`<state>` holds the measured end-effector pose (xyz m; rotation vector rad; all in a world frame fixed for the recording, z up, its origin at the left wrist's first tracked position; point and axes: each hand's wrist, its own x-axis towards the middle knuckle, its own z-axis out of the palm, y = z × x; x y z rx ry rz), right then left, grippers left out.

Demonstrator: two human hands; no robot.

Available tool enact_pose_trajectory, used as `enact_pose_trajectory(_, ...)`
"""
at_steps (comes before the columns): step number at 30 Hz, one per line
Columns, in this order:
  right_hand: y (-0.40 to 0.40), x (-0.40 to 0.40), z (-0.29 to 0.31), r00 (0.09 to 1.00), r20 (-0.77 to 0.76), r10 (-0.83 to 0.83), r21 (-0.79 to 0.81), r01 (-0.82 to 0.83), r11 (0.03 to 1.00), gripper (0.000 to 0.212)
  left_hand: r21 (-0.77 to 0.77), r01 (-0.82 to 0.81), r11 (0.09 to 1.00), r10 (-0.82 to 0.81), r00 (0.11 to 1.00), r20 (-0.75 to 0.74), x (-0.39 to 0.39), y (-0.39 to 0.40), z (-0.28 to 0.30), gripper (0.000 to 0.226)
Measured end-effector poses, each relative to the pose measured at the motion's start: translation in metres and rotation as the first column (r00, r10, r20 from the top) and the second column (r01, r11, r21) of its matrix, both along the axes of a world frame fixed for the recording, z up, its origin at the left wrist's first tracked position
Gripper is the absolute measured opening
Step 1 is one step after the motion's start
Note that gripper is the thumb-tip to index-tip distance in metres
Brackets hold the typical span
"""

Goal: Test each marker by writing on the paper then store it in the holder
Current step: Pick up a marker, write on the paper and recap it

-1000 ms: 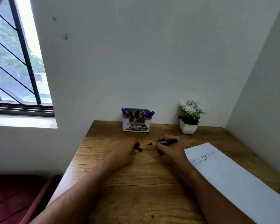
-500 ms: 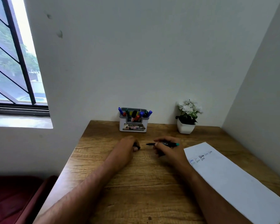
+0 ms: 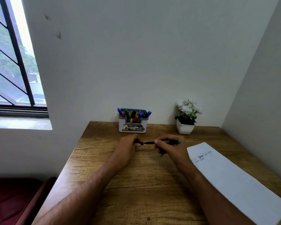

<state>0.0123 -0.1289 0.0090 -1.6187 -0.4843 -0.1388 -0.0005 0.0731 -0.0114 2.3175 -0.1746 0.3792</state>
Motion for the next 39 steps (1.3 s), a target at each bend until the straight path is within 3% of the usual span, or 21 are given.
enact_pose_trajectory(10, 0.004, 0.004, -0.002, 1.000, 0.013, 0.023, -0.036, -0.023, 0.999, 0.006, -0.029, 0.101, 0.994, -0.098, 0.990, 0.097, -0.003, -0.018, 0.007, 0.013)
enact_pose_trajectory(19, 0.001, 0.007, 0.008, 0.995, 0.008, 0.102, 0.047, -0.102, 0.994, 0.012, -0.150, 0.038, 0.988, -0.007, 0.979, 0.201, -0.005, -0.036, 0.014, 0.022)
enact_pose_trajectory(26, -0.006, 0.012, 0.002, 0.989, -0.015, 0.147, -0.085, -0.148, 0.985, 0.010, -0.080, 0.100, 0.992, -0.090, 0.988, 0.128, -0.004, -0.022, 0.017, 0.016)
enact_pose_trajectory(29, -0.015, 0.018, 0.006, 0.990, -0.060, 0.128, -0.016, -0.129, 0.992, 0.011, -0.093, 0.031, 0.995, -0.020, 0.992, 0.121, -0.005, -0.007, 0.021, 0.023)
enact_pose_trajectory(31, -0.019, 0.025, 0.008, 0.996, -0.006, 0.089, -0.104, -0.089, 0.991, 0.010, -0.181, -0.024, 0.983, 0.043, 0.993, 0.105, -0.005, -0.001, 0.024, 0.028)
enact_pose_trajectory(34, -0.012, 0.029, 0.005, 0.981, 0.179, 0.081, -0.403, -0.002, 0.915, 0.018, -0.427, -0.035, 0.904, 0.081, 0.993, 0.090, -0.005, -0.002, 0.029, 0.036)
enact_pose_trajectory(36, -0.004, 0.027, 0.006, 0.965, 0.252, 0.072, -0.447, 0.050, 0.893, 0.030, -0.529, -0.009, 0.848, 0.069, 0.993, 0.094, -0.006, -0.008, 0.032, 0.041)
enact_pose_trajectory(39, 0.009, 0.024, 0.010, 0.922, 0.379, 0.073, -0.434, 0.108, 0.894, 0.048, -0.523, 0.028, 0.852, 0.044, 0.991, 0.125, -0.005, -0.018, 0.034, 0.043)
